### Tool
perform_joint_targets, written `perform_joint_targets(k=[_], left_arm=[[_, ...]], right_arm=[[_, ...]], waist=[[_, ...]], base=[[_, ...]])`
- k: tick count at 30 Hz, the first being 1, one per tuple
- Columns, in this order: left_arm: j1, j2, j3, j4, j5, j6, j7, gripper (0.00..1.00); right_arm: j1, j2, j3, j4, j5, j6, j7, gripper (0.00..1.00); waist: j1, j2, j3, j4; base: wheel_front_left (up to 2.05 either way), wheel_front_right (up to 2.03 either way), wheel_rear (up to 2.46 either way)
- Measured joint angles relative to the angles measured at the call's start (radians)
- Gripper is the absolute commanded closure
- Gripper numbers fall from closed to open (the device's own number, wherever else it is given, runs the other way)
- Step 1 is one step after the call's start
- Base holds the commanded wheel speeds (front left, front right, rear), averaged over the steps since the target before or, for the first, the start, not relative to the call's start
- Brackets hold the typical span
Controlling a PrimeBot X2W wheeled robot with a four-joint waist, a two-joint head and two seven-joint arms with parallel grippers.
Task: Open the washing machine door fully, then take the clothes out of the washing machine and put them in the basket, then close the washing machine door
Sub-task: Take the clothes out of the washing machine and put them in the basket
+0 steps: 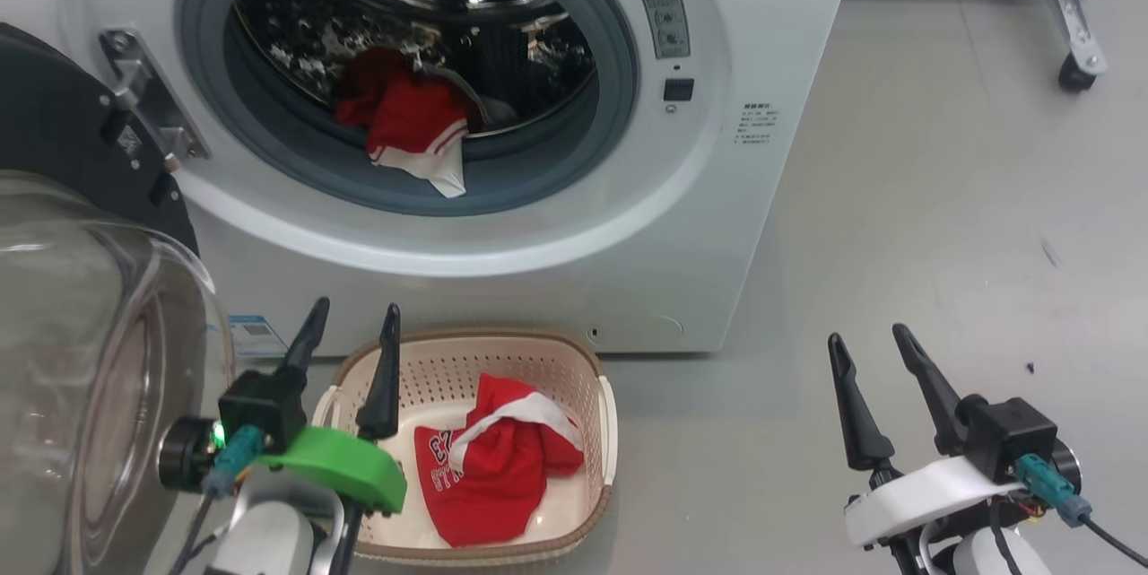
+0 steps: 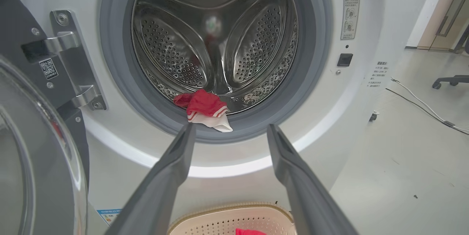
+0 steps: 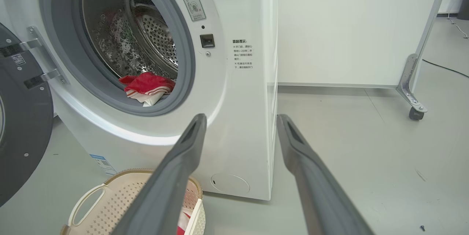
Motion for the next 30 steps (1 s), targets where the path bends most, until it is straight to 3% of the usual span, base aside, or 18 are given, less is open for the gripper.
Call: perform_joint_targets(k=[14,30], left_arm=[[0.234,0.002,-0.03,-0.108,0.0,0.026,0.0,0.0],[0.332,0.025,-0.039,-0.224,0.0,0.048,0.027,0.0]], right_arm=[[0.109,0.003,0.002,0.0,-0.006,-0.007,0.0,0.0],[0.144,0.006,0.007,-0.019,-0.006,-0.009,0.0,0.0]], waist=[[0.0,0.0,-0.128,0.009],[0.0,0.0,-0.14,-0.006]], base=[[0.0,0.0,0.0],[0.0,0.0,0.0]])
